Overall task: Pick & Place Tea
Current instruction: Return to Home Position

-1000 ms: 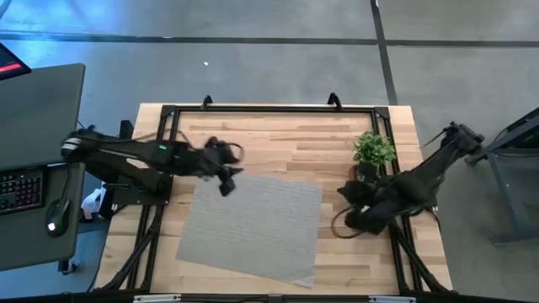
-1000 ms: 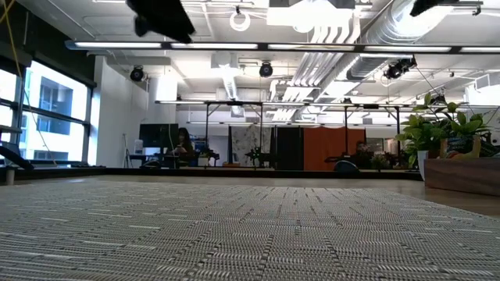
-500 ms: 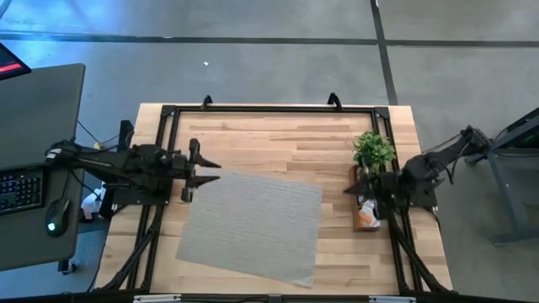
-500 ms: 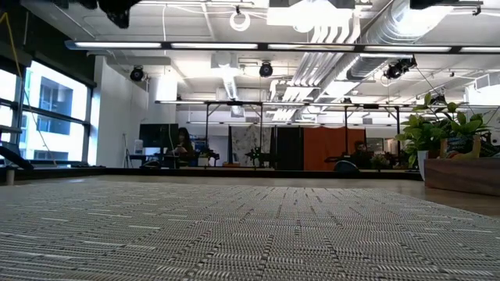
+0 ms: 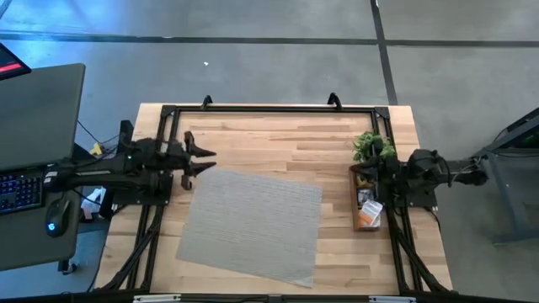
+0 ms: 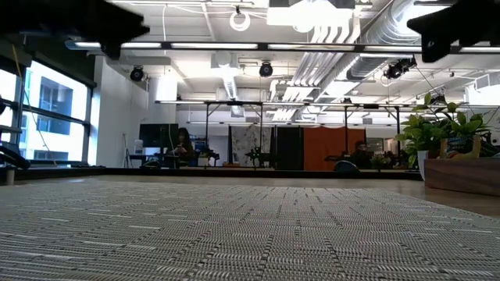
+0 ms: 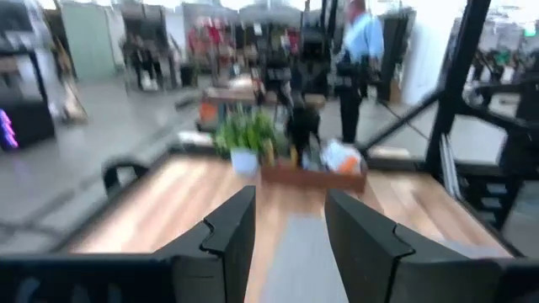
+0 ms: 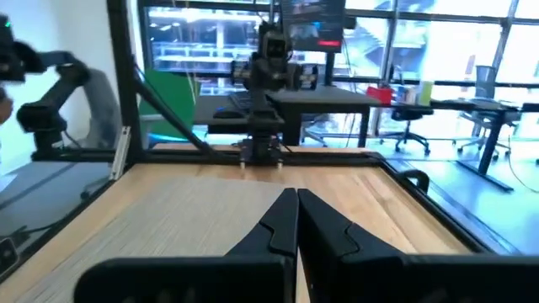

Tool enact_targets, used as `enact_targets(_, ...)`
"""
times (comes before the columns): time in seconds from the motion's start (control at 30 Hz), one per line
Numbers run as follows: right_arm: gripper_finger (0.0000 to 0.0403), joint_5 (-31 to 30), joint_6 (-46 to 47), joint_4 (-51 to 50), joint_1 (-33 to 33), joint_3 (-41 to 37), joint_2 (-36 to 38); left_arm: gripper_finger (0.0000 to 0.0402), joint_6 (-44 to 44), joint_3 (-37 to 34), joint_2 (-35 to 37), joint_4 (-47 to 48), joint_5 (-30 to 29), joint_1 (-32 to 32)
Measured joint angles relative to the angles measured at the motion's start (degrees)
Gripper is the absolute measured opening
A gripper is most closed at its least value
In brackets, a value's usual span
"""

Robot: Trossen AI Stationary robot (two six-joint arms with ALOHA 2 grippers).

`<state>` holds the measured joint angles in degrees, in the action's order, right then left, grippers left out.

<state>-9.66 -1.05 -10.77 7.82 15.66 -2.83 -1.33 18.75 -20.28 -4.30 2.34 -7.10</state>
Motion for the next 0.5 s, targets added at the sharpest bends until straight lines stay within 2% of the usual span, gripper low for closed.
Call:
enact_targets(0.1, 0.0000, -1.42, 2.96, 1.63, -0.90, -3.58, 1.18, 0.0142, -3.41, -4.20, -1.42, -3.37, 1.83, -1.95)
enact_targets(0.23, 0.0000, -6.00, 6.61, 6.42, -1.70, -7.63, 1.39, 0.0142, -3.24, -9.80, -2.53, -14.95, 2.94, -4.05)
enact_targets(0.4, 0.0000, 0.41, 2.00, 13.58, -1.86, -12.74, 1.40, 0.0142, -3.17, -14.75, -3.35, -21.56, 9.05, -7.23)
enact_targets(0.5, 0.0000, 0.81, 0.75, 16.75, -1.86, -15.08, 1.40, 0.0142, -3.03, -16.36, -3.33, -21.94, 12.50, -8.66)
